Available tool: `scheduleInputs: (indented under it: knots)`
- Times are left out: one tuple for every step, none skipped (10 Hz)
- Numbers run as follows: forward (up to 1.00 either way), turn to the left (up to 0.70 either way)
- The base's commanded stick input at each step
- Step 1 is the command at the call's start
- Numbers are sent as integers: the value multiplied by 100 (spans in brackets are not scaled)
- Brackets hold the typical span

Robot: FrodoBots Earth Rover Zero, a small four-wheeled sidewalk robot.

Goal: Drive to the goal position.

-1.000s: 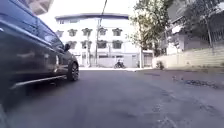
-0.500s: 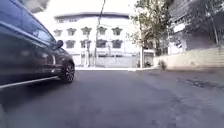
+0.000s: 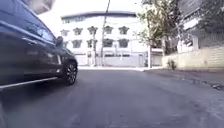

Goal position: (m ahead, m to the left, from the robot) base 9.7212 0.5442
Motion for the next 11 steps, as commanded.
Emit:
scheduleInputs:
  knots:
    - [93,-1]
    - [93,-1]
    - [93,-1]
    - [93,-1]
    - [93,-1]
    - [93,-1]
    - [93,-1]
    - [93,-1]
    - [93,-1]
    - [93,-1]
    - [93,-1]
